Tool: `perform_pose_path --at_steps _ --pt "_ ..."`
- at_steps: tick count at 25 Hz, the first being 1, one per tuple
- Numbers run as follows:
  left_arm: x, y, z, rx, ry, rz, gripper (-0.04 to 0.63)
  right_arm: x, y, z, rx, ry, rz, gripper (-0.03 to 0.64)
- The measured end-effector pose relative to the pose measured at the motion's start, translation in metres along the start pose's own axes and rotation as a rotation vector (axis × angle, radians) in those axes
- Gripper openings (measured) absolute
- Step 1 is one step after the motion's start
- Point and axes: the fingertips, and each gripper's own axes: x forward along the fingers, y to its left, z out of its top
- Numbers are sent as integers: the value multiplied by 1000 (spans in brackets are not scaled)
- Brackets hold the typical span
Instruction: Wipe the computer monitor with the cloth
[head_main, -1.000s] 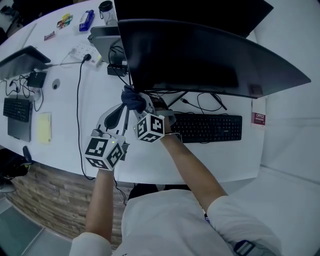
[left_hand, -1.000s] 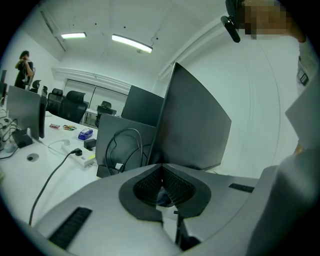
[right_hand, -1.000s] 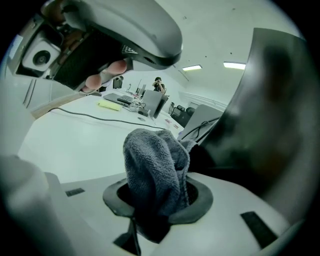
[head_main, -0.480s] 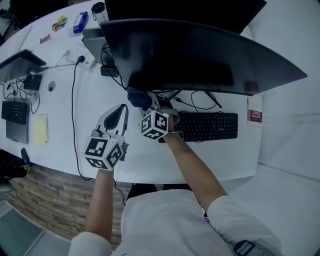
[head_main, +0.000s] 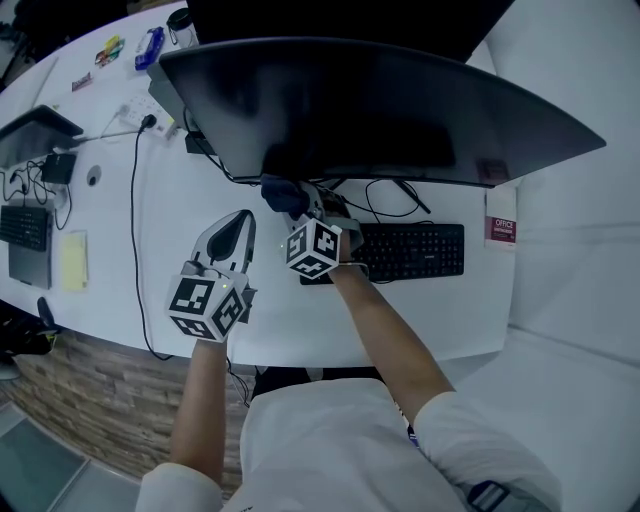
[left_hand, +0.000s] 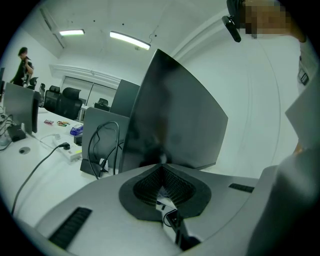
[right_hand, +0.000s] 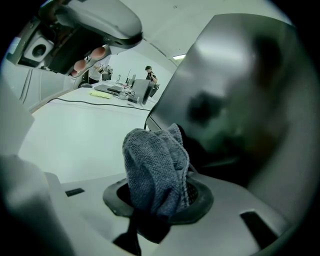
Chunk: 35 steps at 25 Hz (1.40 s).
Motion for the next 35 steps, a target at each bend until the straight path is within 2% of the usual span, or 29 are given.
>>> perform_pose_path --at_steps 14,35 --pt "40 -54 -12 13 29 -41 12 -30 -41 -69 59 63 -41 138" --pt "98 -137 -21 53 64 -117 12 -88 -104 -153 228 63 -166 137"
